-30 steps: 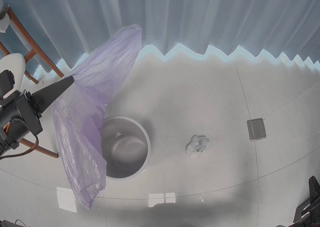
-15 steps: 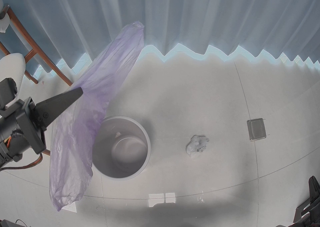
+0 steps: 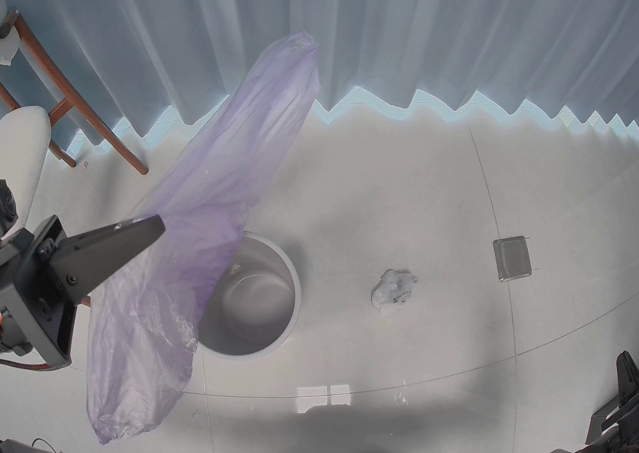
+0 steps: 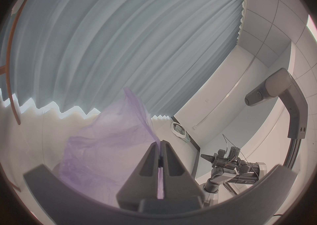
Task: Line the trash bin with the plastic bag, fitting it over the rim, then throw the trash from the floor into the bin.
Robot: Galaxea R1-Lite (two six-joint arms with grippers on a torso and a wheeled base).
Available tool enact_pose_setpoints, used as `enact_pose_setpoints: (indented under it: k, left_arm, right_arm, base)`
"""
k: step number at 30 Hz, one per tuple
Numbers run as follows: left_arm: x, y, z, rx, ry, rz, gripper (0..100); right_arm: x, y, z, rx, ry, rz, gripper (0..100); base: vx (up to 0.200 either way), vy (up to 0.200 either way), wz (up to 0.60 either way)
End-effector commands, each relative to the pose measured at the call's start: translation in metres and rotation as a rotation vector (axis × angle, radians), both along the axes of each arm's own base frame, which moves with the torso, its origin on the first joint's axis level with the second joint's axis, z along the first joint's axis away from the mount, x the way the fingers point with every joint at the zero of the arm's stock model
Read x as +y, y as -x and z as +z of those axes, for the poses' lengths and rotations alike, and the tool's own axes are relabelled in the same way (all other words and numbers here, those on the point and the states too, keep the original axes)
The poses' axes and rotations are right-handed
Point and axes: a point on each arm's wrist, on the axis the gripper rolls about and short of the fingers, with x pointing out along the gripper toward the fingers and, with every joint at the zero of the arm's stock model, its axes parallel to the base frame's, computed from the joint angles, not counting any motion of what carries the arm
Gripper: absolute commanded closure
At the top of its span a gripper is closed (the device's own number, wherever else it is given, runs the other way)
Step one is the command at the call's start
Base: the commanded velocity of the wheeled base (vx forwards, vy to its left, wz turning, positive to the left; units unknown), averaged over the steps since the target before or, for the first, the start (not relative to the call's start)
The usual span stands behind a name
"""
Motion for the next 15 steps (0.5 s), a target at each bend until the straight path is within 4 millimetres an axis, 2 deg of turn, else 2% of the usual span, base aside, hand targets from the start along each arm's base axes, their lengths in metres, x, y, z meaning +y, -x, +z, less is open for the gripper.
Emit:
enact_pose_setpoints:
  k: [1,7,15]
  left_arm:
    - [0.0032,0.0045,-0.0017,-0.004,0.004,0.005,100]
    - [0.0037,0.0013,-0.0084,0.024,-0.012,0.029,100]
    - [0.0066,-0.0039,-0.0087,0.041,-0.002,0.149,100]
  right_arm:
    - [0.0000,0.0000,-0.0053,0.000,0.001,0.000,100]
    - [0.0000,0.0000,-0.0053,0.000,-0.001,0.000,100]
    - [0.0000,0.0000,-0.0053,0.000,0.001,0.000,100]
  base:
    - [0.000,0.000,0.00]
    - [0.000,0.000,0.00]
    - [0.000,0.000,0.00]
